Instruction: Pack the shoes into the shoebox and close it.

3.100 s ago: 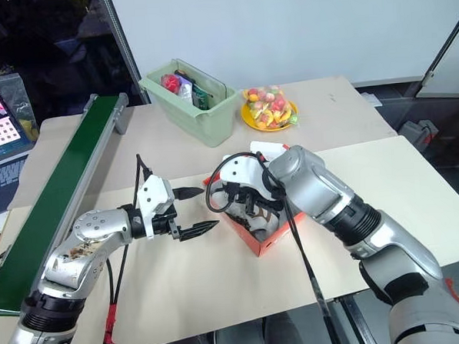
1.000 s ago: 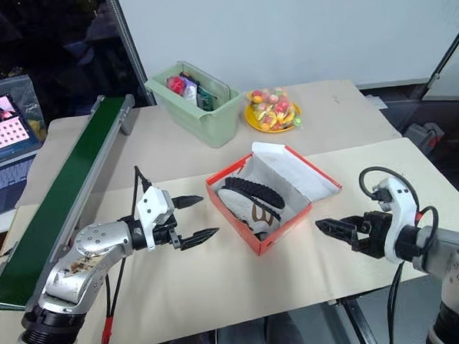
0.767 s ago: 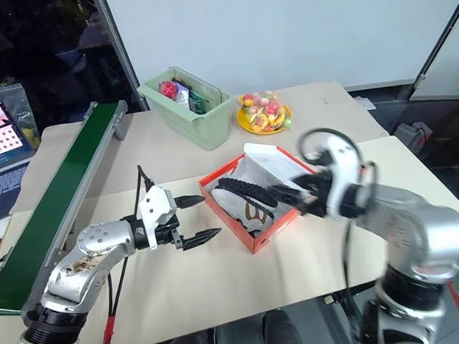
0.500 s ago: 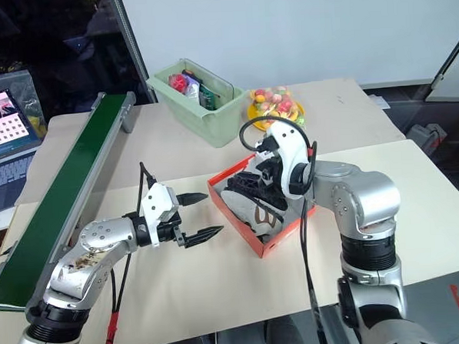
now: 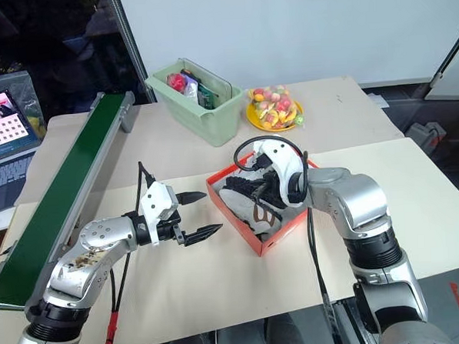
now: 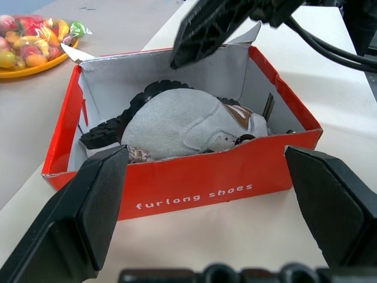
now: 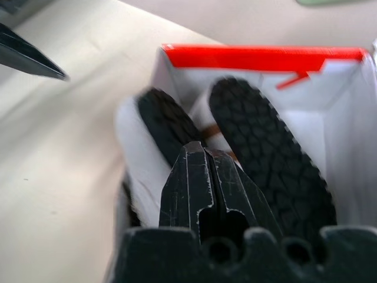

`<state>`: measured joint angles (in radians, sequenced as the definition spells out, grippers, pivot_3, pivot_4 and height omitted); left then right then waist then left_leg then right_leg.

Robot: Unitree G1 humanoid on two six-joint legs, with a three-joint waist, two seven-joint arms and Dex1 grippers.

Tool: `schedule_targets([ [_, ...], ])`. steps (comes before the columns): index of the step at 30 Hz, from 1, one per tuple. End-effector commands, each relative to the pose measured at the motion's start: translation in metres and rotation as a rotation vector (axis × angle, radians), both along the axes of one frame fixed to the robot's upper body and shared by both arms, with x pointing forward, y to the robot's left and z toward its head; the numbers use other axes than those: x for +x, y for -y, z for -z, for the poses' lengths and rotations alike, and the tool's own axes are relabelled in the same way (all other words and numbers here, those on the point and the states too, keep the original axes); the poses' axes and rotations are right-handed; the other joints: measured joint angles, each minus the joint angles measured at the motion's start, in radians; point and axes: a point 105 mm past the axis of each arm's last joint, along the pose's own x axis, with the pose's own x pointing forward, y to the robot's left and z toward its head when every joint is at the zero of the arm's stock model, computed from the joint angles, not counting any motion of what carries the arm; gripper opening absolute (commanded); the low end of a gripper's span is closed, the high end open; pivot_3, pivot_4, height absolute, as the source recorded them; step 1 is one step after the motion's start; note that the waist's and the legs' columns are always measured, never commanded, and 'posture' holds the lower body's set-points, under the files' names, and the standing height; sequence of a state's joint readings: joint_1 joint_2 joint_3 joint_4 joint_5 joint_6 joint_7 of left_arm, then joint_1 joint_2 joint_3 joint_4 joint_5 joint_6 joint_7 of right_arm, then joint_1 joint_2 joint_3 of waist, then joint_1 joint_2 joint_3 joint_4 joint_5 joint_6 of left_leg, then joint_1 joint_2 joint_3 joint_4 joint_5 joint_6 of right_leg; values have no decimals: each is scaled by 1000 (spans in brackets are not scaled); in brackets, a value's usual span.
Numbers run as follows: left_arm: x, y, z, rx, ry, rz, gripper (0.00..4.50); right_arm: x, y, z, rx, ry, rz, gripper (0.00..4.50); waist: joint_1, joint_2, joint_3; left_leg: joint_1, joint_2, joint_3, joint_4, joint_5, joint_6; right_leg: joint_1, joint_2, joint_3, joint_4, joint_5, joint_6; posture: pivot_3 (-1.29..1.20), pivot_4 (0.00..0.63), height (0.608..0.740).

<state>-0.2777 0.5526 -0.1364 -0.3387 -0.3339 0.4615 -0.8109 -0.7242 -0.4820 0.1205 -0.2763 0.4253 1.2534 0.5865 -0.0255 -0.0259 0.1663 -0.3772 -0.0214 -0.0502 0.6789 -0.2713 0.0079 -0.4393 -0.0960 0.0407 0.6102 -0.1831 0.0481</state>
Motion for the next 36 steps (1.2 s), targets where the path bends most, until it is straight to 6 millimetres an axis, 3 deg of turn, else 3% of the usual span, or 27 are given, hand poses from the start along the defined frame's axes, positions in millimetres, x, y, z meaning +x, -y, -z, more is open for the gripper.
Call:
schedule_targets([
  [1,-1,-1,-11,-9,44,-1,4500,-4,-13,-7,0,42,-60,10,0,0,0,0,0,0,0,0,0,0,0,0,0,0,0,0,150,740],
  [12,-1,-2,-13,-5,47,-6,4500,3,-20,22,-59,-23,-108,10,-2,0,0,1,1,0,0,0,0,1,1,0,0,0,0,0,150,740],
  [25,0,-5,-18,-3,53,-23,4500,-7,-46,71,-228,-122,-306,10,-21,0,-1,19,2,1,-1,-1,1,17,2,1,-1,-1,0,0,150,740],
  [28,0,-5,-18,-2,50,-26,4500,-2,-46,84,-276,-141,-318,10,-23,0,-1,22,3,1,-1,-1,1,20,3,1,0,-2,1,0,150,740],
  [36,-2,-7,-19,0,46,-28,4500,19,-49,91,-247,-188,-288,10,-20,0,-2,24,3,1,-1,-1,1,21,3,2,1,-2,1,0,150,740],
])
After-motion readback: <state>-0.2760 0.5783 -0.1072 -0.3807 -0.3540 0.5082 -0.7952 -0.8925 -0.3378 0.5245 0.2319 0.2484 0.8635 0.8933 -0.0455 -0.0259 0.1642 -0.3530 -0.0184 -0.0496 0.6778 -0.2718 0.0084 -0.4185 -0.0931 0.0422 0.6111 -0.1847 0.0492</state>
